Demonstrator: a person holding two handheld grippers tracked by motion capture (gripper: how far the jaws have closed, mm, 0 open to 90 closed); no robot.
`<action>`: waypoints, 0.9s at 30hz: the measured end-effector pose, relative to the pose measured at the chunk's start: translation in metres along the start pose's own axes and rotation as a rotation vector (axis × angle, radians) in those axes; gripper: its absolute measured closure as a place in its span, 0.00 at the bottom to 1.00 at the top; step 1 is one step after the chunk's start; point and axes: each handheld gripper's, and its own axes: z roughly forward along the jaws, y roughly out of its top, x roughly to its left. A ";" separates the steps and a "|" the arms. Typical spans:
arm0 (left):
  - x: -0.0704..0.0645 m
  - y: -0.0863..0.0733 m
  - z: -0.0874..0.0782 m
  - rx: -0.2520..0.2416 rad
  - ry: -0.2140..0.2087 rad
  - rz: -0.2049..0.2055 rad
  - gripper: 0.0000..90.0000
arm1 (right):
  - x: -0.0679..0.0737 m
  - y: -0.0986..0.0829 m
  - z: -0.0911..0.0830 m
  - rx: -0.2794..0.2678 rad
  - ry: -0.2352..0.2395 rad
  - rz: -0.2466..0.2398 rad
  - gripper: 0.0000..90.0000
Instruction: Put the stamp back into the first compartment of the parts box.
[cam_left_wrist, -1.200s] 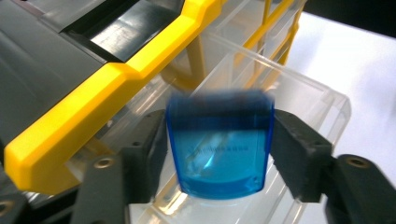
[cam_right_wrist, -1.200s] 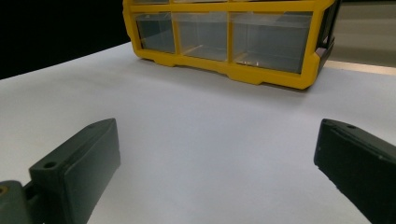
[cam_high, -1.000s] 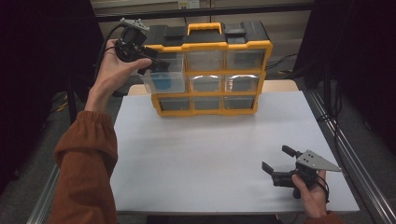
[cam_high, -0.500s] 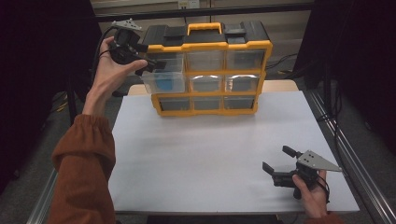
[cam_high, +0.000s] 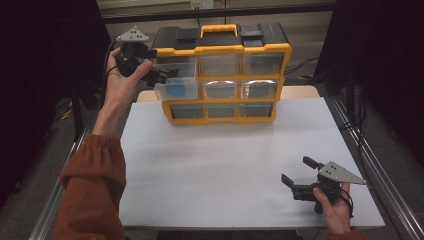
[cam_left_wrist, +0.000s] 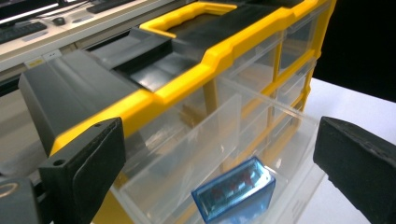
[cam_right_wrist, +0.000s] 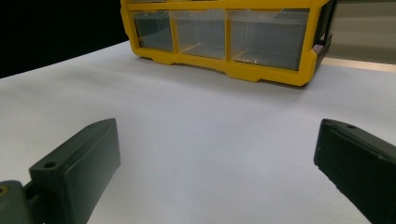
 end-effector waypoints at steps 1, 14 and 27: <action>-0.001 -0.004 -0.002 -0.014 0.021 -0.008 0.03 | 0.000 0.000 0.000 -0.001 -0.002 -0.004 0.00; -0.002 -0.044 -0.023 -0.155 0.071 -0.031 0.03 | 0.002 0.000 0.001 0.005 -0.005 0.001 0.00; -0.012 -0.093 -0.019 -0.223 0.102 -0.066 0.03 | 0.003 0.000 0.003 0.001 -0.010 0.001 0.00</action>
